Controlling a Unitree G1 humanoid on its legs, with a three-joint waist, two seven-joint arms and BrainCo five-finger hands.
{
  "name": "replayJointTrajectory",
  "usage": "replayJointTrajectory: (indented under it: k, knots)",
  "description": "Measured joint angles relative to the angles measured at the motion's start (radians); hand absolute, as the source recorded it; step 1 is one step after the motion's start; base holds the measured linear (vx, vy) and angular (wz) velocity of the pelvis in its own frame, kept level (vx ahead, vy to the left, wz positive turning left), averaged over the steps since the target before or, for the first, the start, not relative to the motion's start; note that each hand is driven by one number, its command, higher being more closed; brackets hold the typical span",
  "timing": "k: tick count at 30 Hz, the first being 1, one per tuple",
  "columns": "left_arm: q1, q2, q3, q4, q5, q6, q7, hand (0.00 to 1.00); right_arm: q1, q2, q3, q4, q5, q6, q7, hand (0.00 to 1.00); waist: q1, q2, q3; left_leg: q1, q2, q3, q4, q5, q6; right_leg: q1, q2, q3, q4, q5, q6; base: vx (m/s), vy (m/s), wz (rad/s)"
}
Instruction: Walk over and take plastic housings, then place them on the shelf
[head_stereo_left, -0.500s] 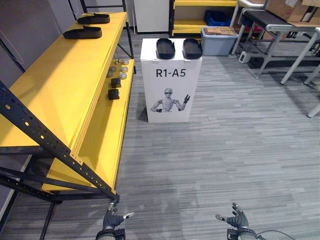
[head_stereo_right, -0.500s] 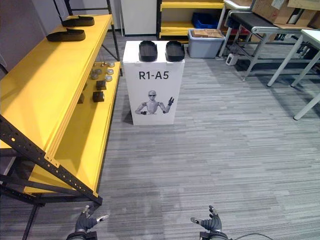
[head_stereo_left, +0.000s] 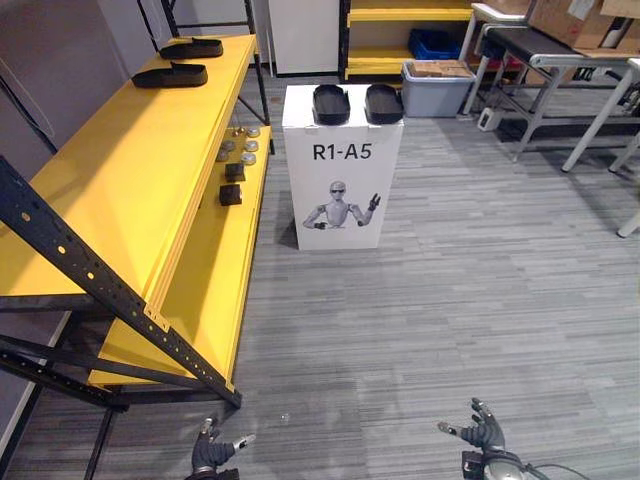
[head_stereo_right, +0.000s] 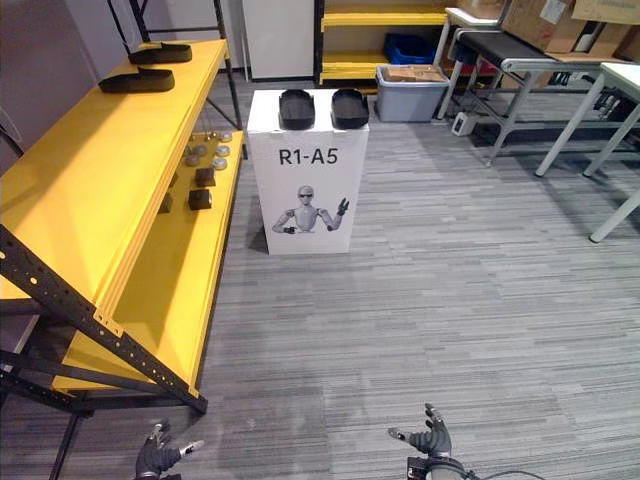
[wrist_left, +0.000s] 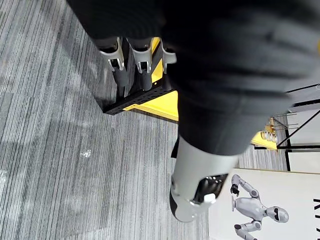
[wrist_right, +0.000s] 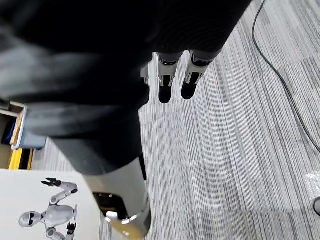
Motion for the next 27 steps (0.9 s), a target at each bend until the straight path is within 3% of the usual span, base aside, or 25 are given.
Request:
replayJointTrajectory:
  k: [7, 12, 16, 19, 21, 23, 24, 25, 26, 27]
  knots:
    - [0.012, -0.013, -0.001, -0.004, -0.002, 0.000, 0.000, 0.00, -0.004, 0.021, -0.002, -0.007, 0.001, 0.000, -0.009, 0.00, 0.003, 0.002, 0.003, -0.023, 0.011, 0.036, 0.005, -0.007, 0.000, -0.038, 0.011, 0.029, 0.021, -0.003, -0.008, -0.03, -0.011, -0.13]
    - [0.008, -0.018, -0.001, -0.047, -0.014, 0.000, 0.000, 0.00, -0.009, 0.032, -0.007, -0.031, 0.020, 0.002, -0.021, 0.00, 0.013, 0.006, 0.019, -0.071, 0.030, 0.075, 0.090, -0.066, 0.012, -0.075, 0.023, 0.058, 0.057, -0.027, -0.012, 0.00, 0.004, -0.20]
    - [0.011, -0.017, -0.005, -0.092, -0.021, 0.000, 0.002, 0.00, -0.004, 0.033, -0.029, -0.035, 0.028, 0.009, -0.025, 0.00, 0.022, 0.000, 0.029, -0.106, 0.022, 0.099, 0.213, -0.181, 0.037, -0.180, -0.004, 0.072, 0.332, -0.190, 0.006, 0.06, 0.043, -0.16]
    - [0.002, -0.004, -0.047, -0.123, -0.021, 0.005, 0.007, 0.00, 0.006, 0.048, -0.026, -0.057, 0.035, 0.017, -0.027, 0.00, 0.012, -0.004, 0.065, -0.048, 0.006, 0.074, 0.247, -0.232, 0.076, -0.347, -0.073, -0.022, 0.770, -0.210, 0.031, 0.26, 0.081, 0.17]
    - [-0.022, 0.010, -0.084, -0.122, -0.021, 0.010, 0.014, 0.00, 0.019, 0.057, -0.026, -0.087, 0.035, 0.019, -0.029, 0.00, -0.005, -0.005, 0.075, 0.026, 0.007, 0.017, 0.220, -0.263, 0.082, -0.439, -0.112, -0.073, 0.818, -0.232, 0.031, 0.51, -0.021, 0.79]
    - [-0.079, 0.011, -0.101, -0.116, -0.021, 0.010, 0.021, 0.00, 0.005, 0.042, -0.018, -0.076, 0.036, 0.019, -0.031, 0.00, -0.027, 0.009, 0.091, 0.082, 0.043, -0.042, 0.164, -0.264, 0.079, -0.519, -0.106, -0.101, 0.691, -0.218, 0.019, 0.63, -0.141, 1.03]
    - [-0.108, 0.011, -0.101, -0.112, -0.023, 0.008, 0.024, 0.00, -0.016, 0.031, -0.015, -0.054, 0.037, 0.019, -0.033, 0.00, -0.036, 0.012, 0.100, 0.117, 0.068, -0.066, 0.137, -0.259, 0.061, -0.527, -0.091, -0.123, 0.525, -0.159, 0.010, 0.67, -0.206, 0.87]
    - [-0.126, 0.016, -0.101, -0.104, -0.024, 0.006, 0.026, 0.00, -0.018, 0.016, -0.005, -0.041, 0.040, 0.017, -0.039, 0.00, -0.043, 0.015, 0.102, 0.147, 0.087, -0.075, 0.123, -0.261, 0.011, -0.520, -0.083, -0.138, 0.453, 0.022, -0.065, 0.60, -0.191, 0.67]
    - [-0.138, 0.007, -0.101, -0.084, -0.024, 0.007, 0.027, 0.00, -0.033, -0.001, -0.001, -0.027, 0.040, 0.018, -0.039, 0.00, -0.041, 0.044, 0.100, 0.151, 0.118, -0.080, 0.125, -0.259, -0.003, -0.512, -0.065, -0.160, 0.460, 0.009, -0.066, 0.51, -0.165, 0.30]
    - [-0.155, 0.011, -0.100, -0.076, -0.024, 0.007, 0.026, 0.00, -0.063, -0.005, 0.001, -0.025, 0.040, 0.019, -0.039, 0.00, -0.040, 0.047, 0.100, 0.135, 0.130, -0.080, 0.144, -0.223, -0.061, -0.514, -0.063, -0.170, 0.477, -0.022, -0.084, 0.65, -0.256, 0.11]
